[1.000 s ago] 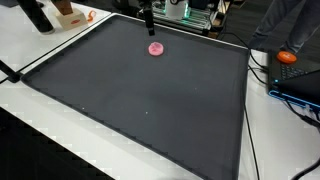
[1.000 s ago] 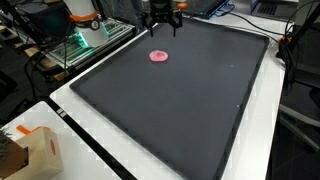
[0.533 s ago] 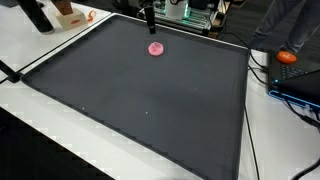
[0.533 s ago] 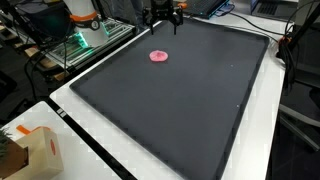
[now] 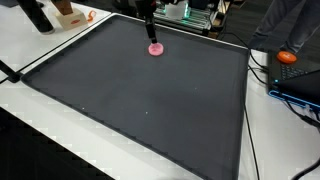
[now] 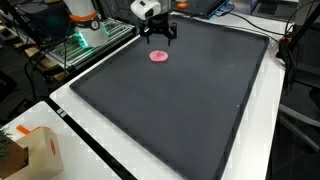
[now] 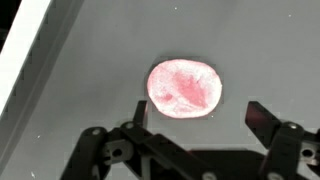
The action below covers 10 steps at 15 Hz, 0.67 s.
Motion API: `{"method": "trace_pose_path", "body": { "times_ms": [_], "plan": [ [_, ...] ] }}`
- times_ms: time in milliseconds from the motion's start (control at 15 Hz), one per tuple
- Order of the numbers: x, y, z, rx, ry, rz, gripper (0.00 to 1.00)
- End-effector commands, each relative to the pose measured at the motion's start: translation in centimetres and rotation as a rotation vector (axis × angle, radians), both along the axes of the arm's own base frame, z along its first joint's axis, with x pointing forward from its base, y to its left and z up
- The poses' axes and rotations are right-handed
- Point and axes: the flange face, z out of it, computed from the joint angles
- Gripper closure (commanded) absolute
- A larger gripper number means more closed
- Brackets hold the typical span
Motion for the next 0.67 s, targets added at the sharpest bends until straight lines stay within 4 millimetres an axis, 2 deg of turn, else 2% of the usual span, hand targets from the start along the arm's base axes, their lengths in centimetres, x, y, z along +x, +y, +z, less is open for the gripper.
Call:
{"method": "trace_pose_path", "body": {
  "times_ms": [0,600],
  "plan": [
    [-0.8,-0.2,-2.4,0.048,0.009,0.042,0.0],
    [-1.4,-0.6,-5.7,0.04,-0.062,0.139,0.0]
  ]
}}
